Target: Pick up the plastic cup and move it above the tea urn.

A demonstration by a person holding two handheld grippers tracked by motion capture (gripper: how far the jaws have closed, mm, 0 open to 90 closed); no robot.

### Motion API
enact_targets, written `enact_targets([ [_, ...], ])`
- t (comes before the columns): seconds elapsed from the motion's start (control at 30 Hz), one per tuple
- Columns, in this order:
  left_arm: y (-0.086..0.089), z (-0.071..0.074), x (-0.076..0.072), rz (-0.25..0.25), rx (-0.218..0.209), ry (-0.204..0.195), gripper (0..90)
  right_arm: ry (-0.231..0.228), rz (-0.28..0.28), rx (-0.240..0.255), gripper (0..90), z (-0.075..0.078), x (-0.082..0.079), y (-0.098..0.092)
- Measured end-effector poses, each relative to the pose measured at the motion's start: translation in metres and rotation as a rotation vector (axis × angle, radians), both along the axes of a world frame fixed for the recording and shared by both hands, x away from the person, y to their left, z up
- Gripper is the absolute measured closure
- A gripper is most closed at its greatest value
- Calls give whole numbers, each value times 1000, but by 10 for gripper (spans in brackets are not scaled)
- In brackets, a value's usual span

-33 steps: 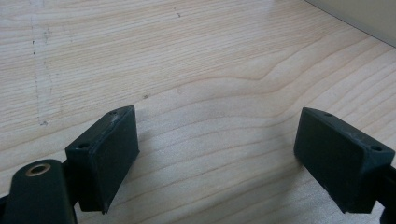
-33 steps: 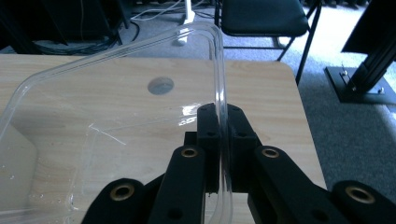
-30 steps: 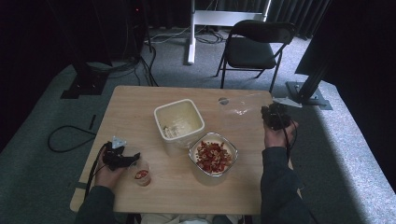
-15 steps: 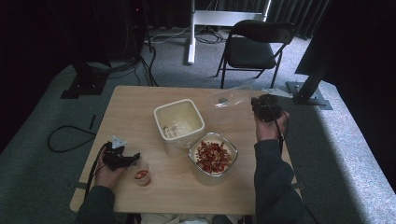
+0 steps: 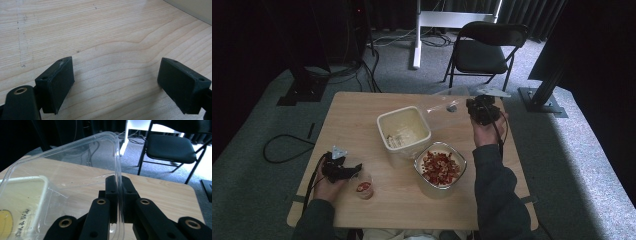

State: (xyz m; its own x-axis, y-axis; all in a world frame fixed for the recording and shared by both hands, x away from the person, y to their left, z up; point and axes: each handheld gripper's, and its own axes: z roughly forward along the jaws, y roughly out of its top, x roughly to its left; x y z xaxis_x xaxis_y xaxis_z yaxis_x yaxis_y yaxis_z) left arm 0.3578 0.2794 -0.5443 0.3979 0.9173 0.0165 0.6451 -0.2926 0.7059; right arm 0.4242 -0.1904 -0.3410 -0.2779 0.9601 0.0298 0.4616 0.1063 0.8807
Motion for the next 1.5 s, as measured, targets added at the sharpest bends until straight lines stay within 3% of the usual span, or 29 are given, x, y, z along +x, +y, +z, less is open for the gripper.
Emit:
enact_targets([
  [0.3, 0, 0, 0, 0, 0, 0, 145, -23, 19, -7, 864, 10, -1, 13],
  [1.03, 0, 0, 0, 2, -1, 0, 145, -1, 119, -33, 855, 11, 5, 61],
  [1.1, 0, 0, 0, 2, -1, 0, 145, 2, 125, -25, 792, 11, 5, 63],
  [1.13, 0, 0, 0, 2, -1, -1, 145, -4, 131, -19, 669, 11, 5, 64],
  [1.2, 0, 0, 0, 2, -1, -1, 145, -23, 140, -4, 604, 13, 3, 64],
  [1.3, 0, 0, 0, 1, 0, 0, 145, -45, 143, 10, 570, 15, 0, 62],
  [1.5, 0, 0, 0, 2, 3, -1, 145, -32, 140, -8, 539, 12, 0, 55],
])
